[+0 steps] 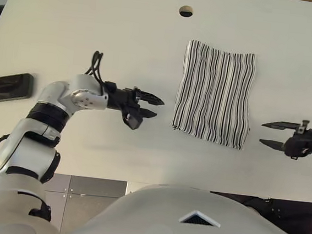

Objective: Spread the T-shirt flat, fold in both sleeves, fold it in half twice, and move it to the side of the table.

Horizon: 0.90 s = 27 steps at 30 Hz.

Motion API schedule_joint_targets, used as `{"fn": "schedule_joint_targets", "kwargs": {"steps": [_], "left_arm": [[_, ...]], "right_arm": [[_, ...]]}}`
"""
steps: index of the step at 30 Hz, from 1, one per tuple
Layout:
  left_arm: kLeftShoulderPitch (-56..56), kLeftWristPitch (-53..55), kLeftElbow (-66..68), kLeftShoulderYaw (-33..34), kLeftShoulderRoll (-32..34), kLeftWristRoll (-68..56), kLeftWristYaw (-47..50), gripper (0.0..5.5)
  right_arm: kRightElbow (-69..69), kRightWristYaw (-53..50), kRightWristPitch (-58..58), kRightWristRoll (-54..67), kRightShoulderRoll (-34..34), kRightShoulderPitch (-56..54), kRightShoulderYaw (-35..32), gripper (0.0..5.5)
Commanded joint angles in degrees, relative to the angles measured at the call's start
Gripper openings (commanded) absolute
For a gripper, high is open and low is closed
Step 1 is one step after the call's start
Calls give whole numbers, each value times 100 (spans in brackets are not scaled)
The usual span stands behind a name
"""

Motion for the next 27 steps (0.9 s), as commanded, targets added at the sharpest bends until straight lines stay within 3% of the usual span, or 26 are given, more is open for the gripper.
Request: {"fn": "schedule_joint_targets", "kwargs": {"steps": [1,11,24,26,27], "left_arm": [[92,-35,228,-384,-120,899,294,261],[-236,160,556,-679,-392,1776,1683,261],[-689,415,1463,-1404,-829,2322,2701,261],[-731,436,1554,-1489,-852,2322,2788,217],[-763,428,1605,-1523,-870,2304,2803,200]], "right_arm": [[-7,-594,-394,-988,5,-44,225,241],[270,-1733,-779,-1941,80,-496,902,241],[276,-2006,-576,-1913,208,-1057,1708,241],[458,-2085,-512,-1985,261,-1206,1774,246],[552,-2126,-500,-2012,277,-1276,1807,223]]}}
